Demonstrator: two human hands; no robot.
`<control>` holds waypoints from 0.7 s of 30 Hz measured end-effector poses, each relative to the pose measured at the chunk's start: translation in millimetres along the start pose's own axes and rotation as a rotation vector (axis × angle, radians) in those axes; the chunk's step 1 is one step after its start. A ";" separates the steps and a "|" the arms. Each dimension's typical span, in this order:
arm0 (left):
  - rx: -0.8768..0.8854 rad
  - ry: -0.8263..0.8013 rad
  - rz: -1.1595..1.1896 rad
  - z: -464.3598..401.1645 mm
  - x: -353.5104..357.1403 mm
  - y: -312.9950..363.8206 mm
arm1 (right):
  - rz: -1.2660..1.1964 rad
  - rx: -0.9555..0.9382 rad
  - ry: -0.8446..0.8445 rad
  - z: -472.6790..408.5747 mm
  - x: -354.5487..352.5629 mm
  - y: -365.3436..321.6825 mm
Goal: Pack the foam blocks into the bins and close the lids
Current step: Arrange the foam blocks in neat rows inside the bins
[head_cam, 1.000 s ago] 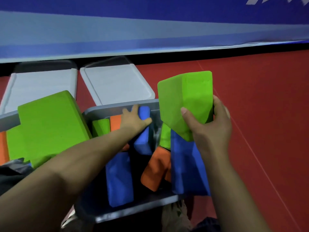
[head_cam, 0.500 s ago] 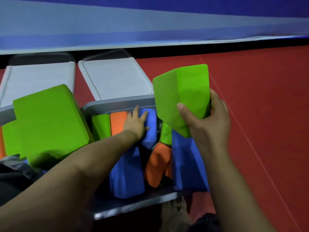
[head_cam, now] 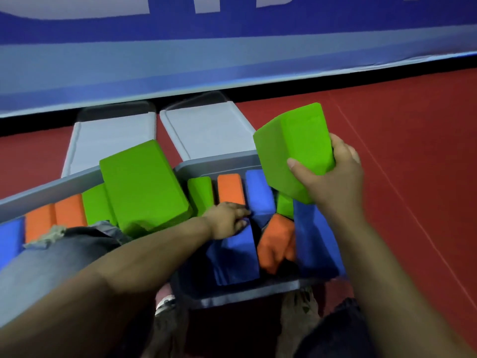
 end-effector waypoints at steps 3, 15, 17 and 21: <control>-0.022 -0.063 -0.186 29.1 13.6 -4.1 | 0.030 -0.050 -0.056 15.8 -0.2 -15.6; -0.338 -0.091 -0.245 101.4 19.2 -54.6 | 0.089 0.131 -0.249 71.1 3.5 -33.7; -0.358 -0.126 -0.234 103.4 19.3 -59.0 | 0.065 0.192 -0.292 79.5 6.2 -31.8; -0.362 -0.177 -0.213 100.6 20.1 -60.3 | -0.002 0.274 -0.333 89.6 16.4 -31.4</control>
Point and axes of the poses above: each hand's wrist, its own z-axis away from the middle knuckle, its own x-axis out of the palm, y = z × x, the point moved 2 cm from there along -z, towards the middle knuckle, and after that the axes turned 13 degrees about -x, right-handed, at the moved point
